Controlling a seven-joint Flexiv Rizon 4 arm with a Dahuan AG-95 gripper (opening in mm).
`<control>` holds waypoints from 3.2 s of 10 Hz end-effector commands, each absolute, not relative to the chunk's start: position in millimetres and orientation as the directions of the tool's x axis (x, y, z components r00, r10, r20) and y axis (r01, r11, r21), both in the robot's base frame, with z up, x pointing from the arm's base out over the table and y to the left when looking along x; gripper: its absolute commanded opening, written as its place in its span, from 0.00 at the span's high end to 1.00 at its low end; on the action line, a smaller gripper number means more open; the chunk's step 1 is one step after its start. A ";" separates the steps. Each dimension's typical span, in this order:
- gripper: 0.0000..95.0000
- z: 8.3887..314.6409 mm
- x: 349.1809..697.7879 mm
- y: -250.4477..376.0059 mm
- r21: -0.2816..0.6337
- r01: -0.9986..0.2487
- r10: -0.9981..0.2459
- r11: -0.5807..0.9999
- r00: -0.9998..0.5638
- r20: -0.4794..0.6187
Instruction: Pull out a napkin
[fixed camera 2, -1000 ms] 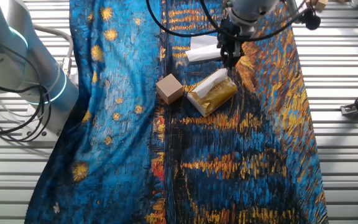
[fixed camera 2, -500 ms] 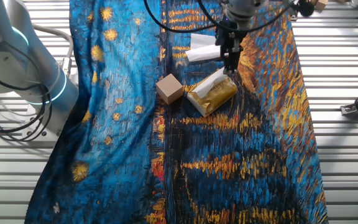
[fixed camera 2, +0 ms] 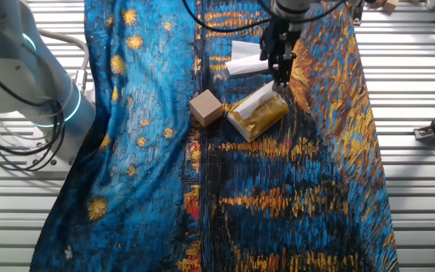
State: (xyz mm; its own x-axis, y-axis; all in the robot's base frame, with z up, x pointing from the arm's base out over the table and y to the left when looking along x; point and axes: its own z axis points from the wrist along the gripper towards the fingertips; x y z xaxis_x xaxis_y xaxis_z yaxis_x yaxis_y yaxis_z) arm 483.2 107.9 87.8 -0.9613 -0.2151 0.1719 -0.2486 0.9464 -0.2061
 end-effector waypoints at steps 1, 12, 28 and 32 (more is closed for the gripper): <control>0.00 85.1 481.2 107.5 -0.285 -0.307 -0.246 0.908 -0.942 0.230; 0.40 77.0 443.7 110.0 -0.509 -0.471 -0.294 0.721 -0.872 0.391; 0.80 77.6 432.8 83.9 -0.555 -0.544 -0.346 0.629 -0.836 0.427; 0.60 78.4 439.9 80.4 -0.546 -0.558 -0.364 0.624 -0.827 0.429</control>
